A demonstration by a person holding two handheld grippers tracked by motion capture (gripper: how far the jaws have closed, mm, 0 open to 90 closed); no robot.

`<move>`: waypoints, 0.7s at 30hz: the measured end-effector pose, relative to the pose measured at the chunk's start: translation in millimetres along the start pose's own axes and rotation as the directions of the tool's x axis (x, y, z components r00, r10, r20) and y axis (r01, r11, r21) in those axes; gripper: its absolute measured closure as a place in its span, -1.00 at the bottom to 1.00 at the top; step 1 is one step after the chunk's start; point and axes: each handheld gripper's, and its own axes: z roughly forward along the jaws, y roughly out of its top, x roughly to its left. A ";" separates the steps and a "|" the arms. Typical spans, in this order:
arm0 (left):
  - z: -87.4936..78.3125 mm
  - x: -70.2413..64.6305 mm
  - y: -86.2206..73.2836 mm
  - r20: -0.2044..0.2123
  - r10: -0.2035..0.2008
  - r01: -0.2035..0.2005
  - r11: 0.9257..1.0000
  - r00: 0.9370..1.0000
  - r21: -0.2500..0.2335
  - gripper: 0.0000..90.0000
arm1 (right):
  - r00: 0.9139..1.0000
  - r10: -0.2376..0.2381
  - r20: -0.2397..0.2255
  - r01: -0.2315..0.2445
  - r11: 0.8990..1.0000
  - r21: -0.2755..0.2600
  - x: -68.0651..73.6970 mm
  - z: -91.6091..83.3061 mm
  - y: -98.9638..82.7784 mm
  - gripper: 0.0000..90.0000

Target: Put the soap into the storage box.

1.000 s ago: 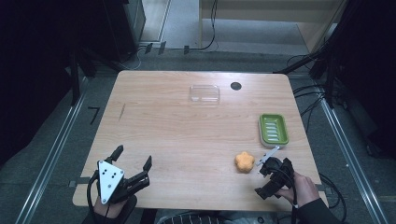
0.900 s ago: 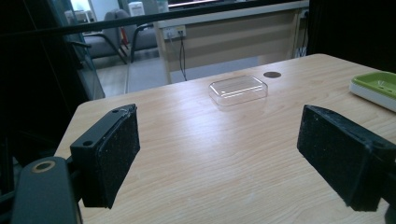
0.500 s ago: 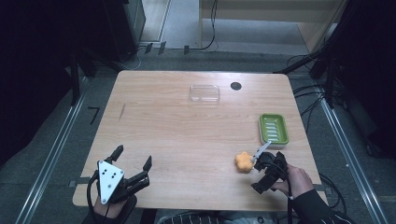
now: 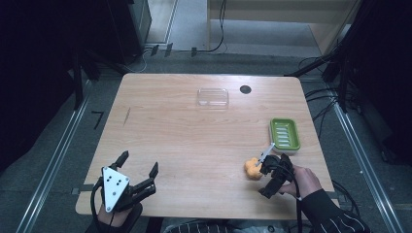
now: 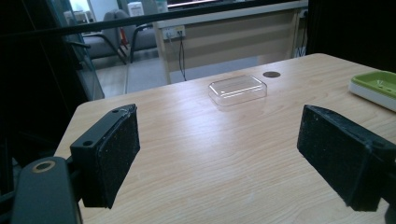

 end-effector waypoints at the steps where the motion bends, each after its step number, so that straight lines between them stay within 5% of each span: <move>1: 0.0 0.0 0.0 -0.001 0.000 0.000 1.000 1.000 0.000 -0.70 | 1.000 -0.011 0.006 0.011 1.000 0.010 -1.4 0.4 2.3 -1.00; 21: 0.8 -0.2 0.0 0.000 0.003 -0.003 1.000 1.000 0.004 -0.70 | 0.998 -0.063 0.017 0.062 0.998 0.028 -10.0 3.6 25.5 -0.96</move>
